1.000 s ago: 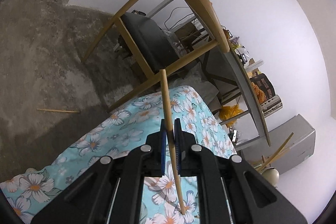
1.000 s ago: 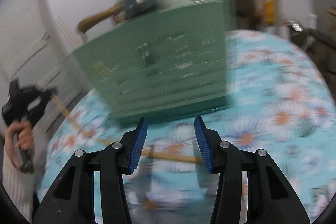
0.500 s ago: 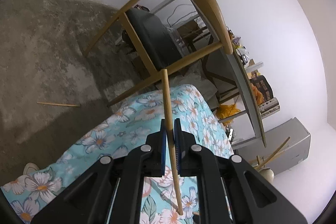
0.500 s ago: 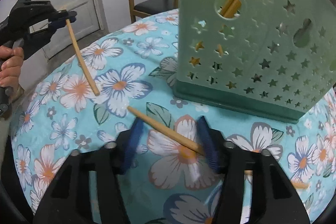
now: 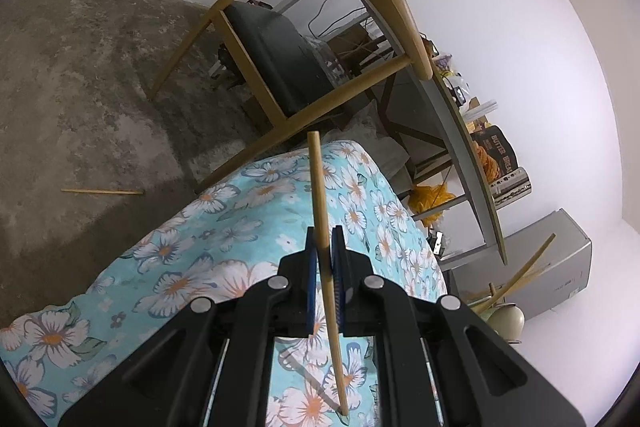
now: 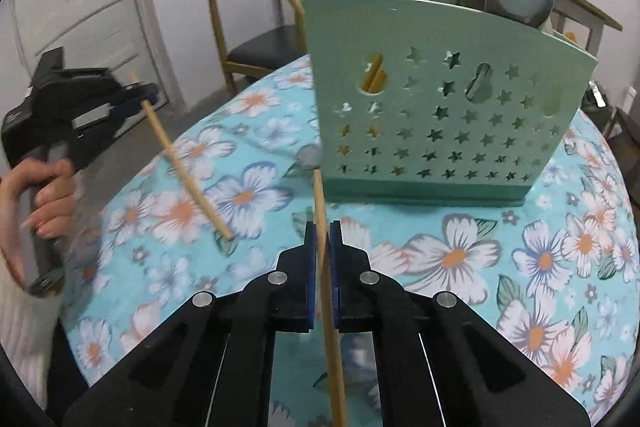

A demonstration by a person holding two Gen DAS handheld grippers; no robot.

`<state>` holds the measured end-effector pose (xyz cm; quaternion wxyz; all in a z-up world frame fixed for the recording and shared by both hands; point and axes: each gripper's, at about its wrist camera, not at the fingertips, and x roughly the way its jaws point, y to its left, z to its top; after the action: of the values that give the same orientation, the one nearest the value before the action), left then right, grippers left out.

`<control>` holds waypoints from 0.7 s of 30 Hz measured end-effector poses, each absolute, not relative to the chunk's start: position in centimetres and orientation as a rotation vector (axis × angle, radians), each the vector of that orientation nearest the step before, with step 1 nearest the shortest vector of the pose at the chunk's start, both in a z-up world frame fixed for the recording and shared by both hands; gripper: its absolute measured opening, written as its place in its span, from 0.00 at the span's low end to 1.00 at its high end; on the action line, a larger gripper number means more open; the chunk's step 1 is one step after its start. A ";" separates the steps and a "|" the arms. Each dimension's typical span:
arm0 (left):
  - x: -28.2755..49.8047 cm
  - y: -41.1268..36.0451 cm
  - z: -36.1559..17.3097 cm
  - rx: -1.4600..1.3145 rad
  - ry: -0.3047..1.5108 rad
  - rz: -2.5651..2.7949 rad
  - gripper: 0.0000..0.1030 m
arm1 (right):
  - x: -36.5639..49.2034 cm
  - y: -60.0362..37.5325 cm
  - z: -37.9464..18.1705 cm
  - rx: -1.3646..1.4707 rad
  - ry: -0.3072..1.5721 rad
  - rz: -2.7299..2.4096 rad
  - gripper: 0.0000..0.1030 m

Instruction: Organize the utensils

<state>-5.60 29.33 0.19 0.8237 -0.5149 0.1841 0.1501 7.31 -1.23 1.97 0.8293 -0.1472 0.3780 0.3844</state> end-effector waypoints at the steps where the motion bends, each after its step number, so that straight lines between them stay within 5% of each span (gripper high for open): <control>1: -5.5 29.3 0.1 -1.099 0.393 0.319 0.06 | 7.0 -1.6 1.8 -0.307 0.806 0.824 0.04; 7: -4.6 28.9 -0.4 -1.121 0.402 0.308 0.06 | 8.1 -2.1 -0.3 -0.277 0.947 0.837 0.06; 13: -3.9 28.5 -0.6 -1.116 0.421 0.291 0.06 | 9.6 0.2 -0.2 -0.368 1.065 0.886 0.22; 16: -3.8 28.6 -0.6 -1.117 0.425 0.297 0.06 | 10.4 2.1 -0.2 -0.440 1.119 0.883 0.17; 18: -3.7 28.7 -0.8 -1.124 0.425 0.300 0.06 | 11.0 2.5 0.0 -0.432 1.153 0.855 0.04; 21: -4.1 28.7 -0.5 -1.127 0.407 0.307 0.06 | 10.6 1.1 1.6 -0.365 1.075 0.813 0.04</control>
<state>-4.11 28.74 -0.55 0.8148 -0.5282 0.1907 0.1440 10.56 1.08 1.55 0.7661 -0.1681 0.4947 0.3743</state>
